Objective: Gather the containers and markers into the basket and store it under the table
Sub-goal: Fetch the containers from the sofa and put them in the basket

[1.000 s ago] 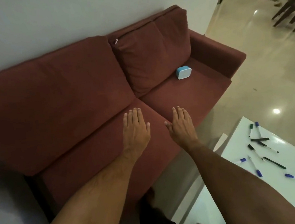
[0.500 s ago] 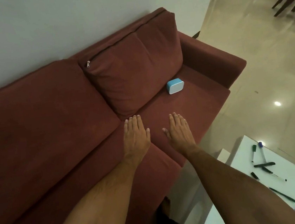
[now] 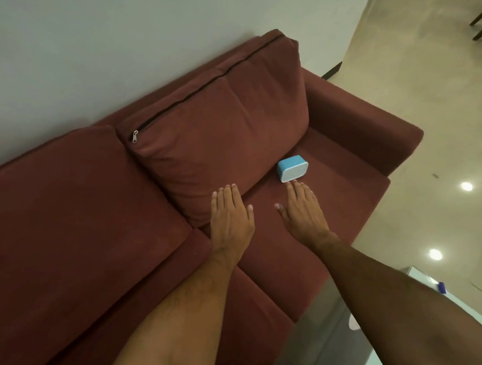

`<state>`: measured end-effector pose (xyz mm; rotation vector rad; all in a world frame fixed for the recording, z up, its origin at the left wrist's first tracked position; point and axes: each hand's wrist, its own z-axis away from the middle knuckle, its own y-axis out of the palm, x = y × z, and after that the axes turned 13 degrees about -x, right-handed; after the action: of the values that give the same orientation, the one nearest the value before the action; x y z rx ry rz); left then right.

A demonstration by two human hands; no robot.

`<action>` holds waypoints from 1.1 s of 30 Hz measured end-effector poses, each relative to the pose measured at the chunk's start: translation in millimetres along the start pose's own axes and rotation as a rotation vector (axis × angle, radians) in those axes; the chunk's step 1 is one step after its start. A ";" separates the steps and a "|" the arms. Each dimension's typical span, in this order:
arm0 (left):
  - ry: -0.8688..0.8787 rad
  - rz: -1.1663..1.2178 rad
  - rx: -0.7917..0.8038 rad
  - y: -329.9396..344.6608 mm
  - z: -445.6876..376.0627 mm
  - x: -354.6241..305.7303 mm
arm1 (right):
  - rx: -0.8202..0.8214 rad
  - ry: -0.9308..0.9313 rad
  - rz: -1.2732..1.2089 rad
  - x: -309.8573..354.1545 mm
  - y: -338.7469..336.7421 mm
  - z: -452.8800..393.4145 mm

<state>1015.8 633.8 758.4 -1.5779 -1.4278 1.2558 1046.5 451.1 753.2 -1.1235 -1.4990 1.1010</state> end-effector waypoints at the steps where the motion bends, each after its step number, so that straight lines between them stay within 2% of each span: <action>1: 0.000 -0.001 -0.006 2.4 -5.1 -2.1 | -0.009 -0.006 0.008 -3.0 1.4 -6.2; 9: 0.008 -0.025 0.030 52.3 -49.6 -28.0 | -0.006 -0.017 -0.034 -37.9 30.5 -69.7; 15: -0.073 -0.057 0.095 130.4 -115.0 -73.6 | 0.050 -0.092 -0.065 -97.0 74.4 -155.9; 23: -0.148 -0.049 0.200 227.8 -188.1 -137.9 | 0.206 -0.091 -0.049 -184.5 136.3 -242.8; 28: -0.164 -0.048 0.280 276.9 -220.4 -151.9 | 0.315 -0.117 -0.029 -215.8 175.4 -281.4; 33: -0.172 -0.053 0.325 317.9 -233.9 -150.5 | 0.358 -0.141 -0.039 -228.0 216.4 -306.5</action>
<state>1352.4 457.2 574.3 -1.2322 -1.2791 1.5344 1410.7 304.5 556.8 -0.7792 -1.3540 1.3797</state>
